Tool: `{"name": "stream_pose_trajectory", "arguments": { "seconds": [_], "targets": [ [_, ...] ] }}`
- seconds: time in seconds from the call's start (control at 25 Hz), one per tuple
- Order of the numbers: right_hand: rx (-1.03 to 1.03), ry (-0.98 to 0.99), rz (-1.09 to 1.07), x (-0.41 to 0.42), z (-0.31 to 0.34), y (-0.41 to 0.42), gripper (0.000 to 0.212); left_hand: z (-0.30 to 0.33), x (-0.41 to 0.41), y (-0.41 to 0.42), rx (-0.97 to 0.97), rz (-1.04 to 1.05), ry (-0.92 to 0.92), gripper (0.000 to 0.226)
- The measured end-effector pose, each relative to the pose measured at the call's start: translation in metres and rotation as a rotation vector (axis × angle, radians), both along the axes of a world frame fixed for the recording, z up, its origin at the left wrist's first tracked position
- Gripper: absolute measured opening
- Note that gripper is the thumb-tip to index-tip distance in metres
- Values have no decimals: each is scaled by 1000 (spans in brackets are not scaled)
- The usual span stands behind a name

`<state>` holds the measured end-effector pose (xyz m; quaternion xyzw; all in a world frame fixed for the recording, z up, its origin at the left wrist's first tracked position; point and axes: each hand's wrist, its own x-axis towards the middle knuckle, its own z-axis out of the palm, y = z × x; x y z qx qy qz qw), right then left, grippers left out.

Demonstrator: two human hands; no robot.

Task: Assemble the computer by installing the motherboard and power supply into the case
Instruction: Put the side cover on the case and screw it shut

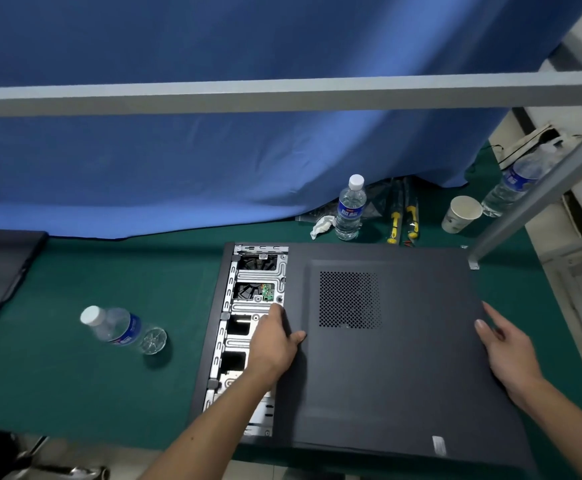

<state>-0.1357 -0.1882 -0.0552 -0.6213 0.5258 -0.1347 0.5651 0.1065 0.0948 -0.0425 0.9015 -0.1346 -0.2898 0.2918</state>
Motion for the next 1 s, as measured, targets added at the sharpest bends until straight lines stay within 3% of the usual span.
{"name": "stream_pose_trajectory", "arguments": {
  "seconds": [0.52,1.0],
  "targets": [
    [22,-29,-12,0,5,5,47,0,-5,2,48,6,-34,45],
    [66,-21,39,-3,17,-2,46,6,-17,-8,294,78,-101,41]
  ]
}}
